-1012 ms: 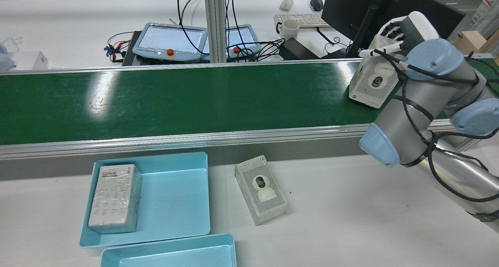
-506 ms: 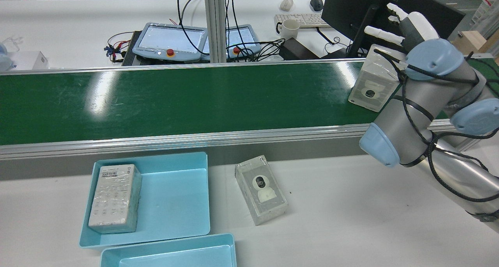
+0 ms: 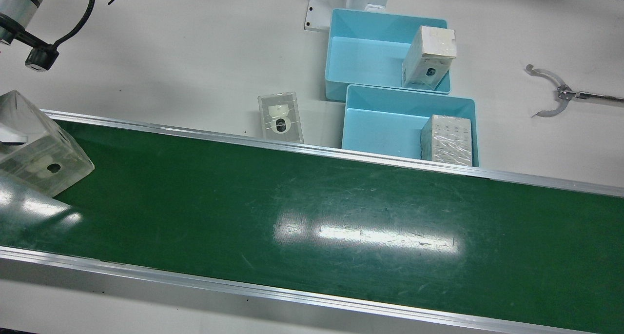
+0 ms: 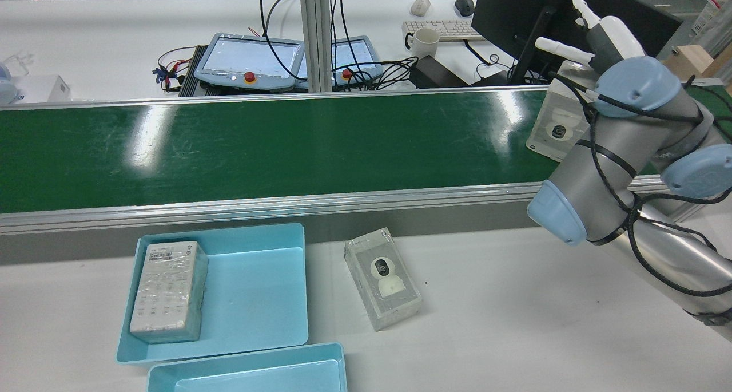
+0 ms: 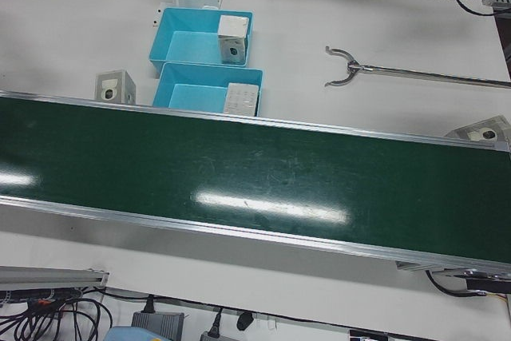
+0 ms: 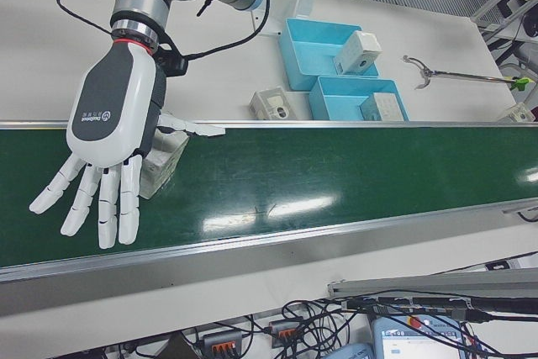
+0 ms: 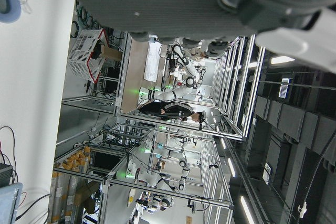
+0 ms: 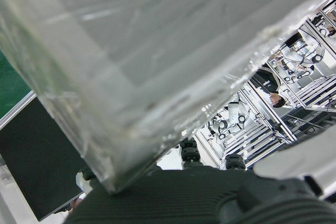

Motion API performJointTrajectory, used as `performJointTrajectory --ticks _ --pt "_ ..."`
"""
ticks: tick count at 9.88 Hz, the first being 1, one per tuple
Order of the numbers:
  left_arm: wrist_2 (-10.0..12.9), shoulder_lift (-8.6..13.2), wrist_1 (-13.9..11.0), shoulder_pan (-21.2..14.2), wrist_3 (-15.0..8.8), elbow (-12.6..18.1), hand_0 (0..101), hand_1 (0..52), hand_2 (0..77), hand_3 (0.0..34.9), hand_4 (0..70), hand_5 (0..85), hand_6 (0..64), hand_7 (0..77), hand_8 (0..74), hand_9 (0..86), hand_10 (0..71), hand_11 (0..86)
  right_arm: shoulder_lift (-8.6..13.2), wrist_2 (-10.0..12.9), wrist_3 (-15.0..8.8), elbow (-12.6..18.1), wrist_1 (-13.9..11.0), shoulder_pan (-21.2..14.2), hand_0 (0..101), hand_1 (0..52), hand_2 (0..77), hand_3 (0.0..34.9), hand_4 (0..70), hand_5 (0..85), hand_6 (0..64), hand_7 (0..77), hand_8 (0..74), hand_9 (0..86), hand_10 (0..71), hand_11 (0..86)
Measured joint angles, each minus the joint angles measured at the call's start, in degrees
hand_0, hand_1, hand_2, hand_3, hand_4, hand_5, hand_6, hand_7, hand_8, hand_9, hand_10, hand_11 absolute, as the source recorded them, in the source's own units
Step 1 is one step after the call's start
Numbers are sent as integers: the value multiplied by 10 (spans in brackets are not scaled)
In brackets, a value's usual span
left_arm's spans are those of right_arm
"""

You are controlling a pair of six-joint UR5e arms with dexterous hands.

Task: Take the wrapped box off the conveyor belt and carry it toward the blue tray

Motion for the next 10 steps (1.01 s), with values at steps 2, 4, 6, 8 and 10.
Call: performJointTrajectory --ticks 2,4,6,8,10 --pt "0 0 0 0 0 0 0 0 5 0 5 5 0 5 5 5 5 0 0 0 0 0 0 0 120 16 22 295 0 33 0 87 60 16 0 11" --pt "0 0 0 0 0 0 0 0 11 0 0 5 0 5 5 0 5 0 0 0 0 0 0 5 120 16 22 295 0 33 0 87 60 16 0 11" --pt "0 0 0 0 0 0 0 0 11 0 5 5 5 5 5 0 5 0 0 0 0 0 0 8 122 16 22 301 0 33 0 87 60 16 0 11" --pt "0 0 0 0 0 0 0 0 11 0 5 5 5 5 0 5 0 0 0 0 0 0 0 11 122 16 22 301 0 33 0 87 76 16 0 11" --pt "0 0 0 0 0 0 0 0 5 0 0 5 5 5 5 0 5 0 0 0 0 0 0 13 130 16 22 300 0 33 0 87 60 16 0 11"
